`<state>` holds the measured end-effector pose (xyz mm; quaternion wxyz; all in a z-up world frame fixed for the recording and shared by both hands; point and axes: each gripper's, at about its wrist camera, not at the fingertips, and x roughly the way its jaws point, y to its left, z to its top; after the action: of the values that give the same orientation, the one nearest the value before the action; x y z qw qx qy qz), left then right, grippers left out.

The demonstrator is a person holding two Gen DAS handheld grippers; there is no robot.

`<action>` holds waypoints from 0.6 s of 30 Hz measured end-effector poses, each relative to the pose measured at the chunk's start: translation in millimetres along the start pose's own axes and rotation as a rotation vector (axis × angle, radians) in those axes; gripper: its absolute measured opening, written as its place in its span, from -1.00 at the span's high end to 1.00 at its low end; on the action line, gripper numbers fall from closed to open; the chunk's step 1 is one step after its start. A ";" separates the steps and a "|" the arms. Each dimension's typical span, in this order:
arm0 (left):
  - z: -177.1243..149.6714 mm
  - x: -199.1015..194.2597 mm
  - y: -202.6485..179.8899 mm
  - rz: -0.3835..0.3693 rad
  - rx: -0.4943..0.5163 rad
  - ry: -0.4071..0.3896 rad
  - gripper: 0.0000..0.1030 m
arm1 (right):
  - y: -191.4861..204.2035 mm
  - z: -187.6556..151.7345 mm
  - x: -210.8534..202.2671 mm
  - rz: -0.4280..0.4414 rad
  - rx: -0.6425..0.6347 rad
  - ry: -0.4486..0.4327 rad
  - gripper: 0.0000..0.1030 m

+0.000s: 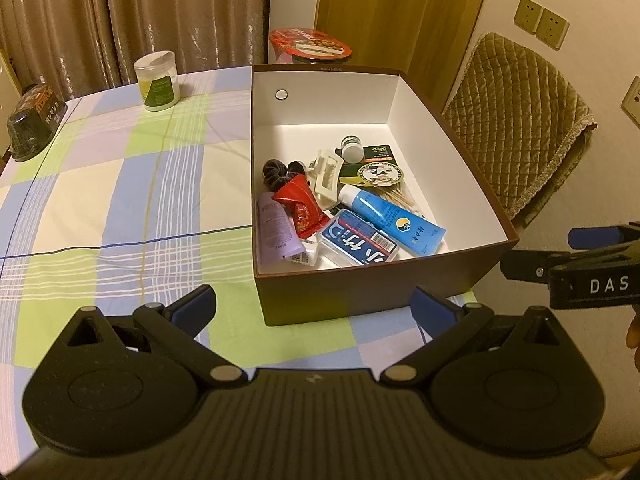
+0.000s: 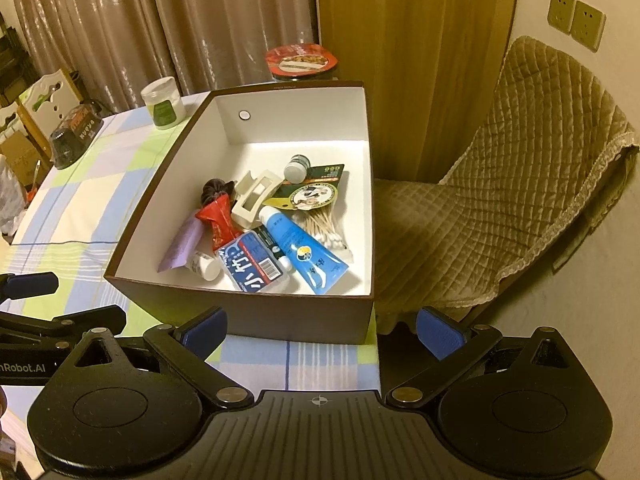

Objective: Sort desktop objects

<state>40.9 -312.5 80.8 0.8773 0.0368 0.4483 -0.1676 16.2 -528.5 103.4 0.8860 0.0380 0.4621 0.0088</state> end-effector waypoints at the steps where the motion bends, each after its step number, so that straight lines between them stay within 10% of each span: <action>1: 0.0 0.0 -0.2 0.001 0.000 0.000 -0.98 | -0.3 -0.5 0.1 0.001 0.002 0.000 -1.00; 18: 0.3 0.7 1.5 -0.023 0.012 -0.002 -0.98 | 4.1 -2.3 -1.8 -0.017 0.019 -0.005 -1.00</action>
<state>42.0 -311.3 80.3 0.8755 0.0368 0.4469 -0.1802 13.4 -524.3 103.9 0.8867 0.0424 0.4603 -0.0033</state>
